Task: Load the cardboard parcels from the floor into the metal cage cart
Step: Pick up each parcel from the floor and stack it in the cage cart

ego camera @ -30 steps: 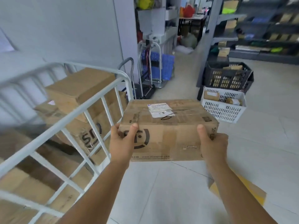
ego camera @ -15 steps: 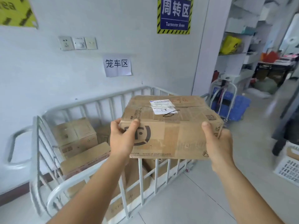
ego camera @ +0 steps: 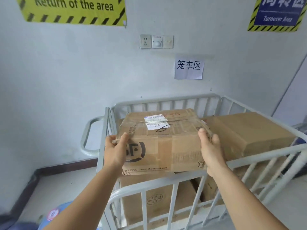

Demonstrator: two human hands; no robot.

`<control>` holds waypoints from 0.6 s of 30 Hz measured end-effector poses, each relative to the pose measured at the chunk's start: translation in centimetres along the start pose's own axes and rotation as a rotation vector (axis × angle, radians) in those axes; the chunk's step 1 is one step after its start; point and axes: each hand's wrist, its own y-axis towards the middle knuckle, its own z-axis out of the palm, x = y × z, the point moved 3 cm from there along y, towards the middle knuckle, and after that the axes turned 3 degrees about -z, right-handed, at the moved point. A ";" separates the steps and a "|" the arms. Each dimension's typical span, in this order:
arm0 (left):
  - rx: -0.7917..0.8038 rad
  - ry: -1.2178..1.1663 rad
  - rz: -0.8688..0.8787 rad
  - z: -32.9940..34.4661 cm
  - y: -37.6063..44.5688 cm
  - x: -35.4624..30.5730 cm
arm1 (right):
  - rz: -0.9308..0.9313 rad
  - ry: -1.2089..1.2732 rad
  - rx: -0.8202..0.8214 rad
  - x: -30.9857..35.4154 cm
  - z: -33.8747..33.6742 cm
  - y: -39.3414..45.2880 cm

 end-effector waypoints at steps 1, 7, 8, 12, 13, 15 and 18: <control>-0.027 0.000 -0.019 -0.2 1.3 0.6 | 0.014 -0.011 0.035 -0.5 1.5 1.2; -0.151 0.135 -0.152 0.6 8.7 5.2 | 0.131 -0.076 0.238 -4.9 8.5 8.1; -0.170 0.159 -0.177 1.0 9.8 6.2 | 0.160 -0.103 0.270 -5.8 9.3 9.0; -0.189 0.232 -0.285 2.0 12.3 10.4 | 0.274 -0.218 0.387 -9.5 11.6 11.5; -0.190 0.249 -0.307 2.1 12.6 11.2 | 0.292 -0.251 0.415 -10.5 12.1 11.9; -0.205 0.295 -0.338 2.1 13.1 12.7 | 0.325 -0.294 0.450 -12.2 13.0 12.6; -0.231 0.354 -0.382 2.0 13.6 14.3 | 0.338 -0.361 0.467 -14.1 14.1 13.3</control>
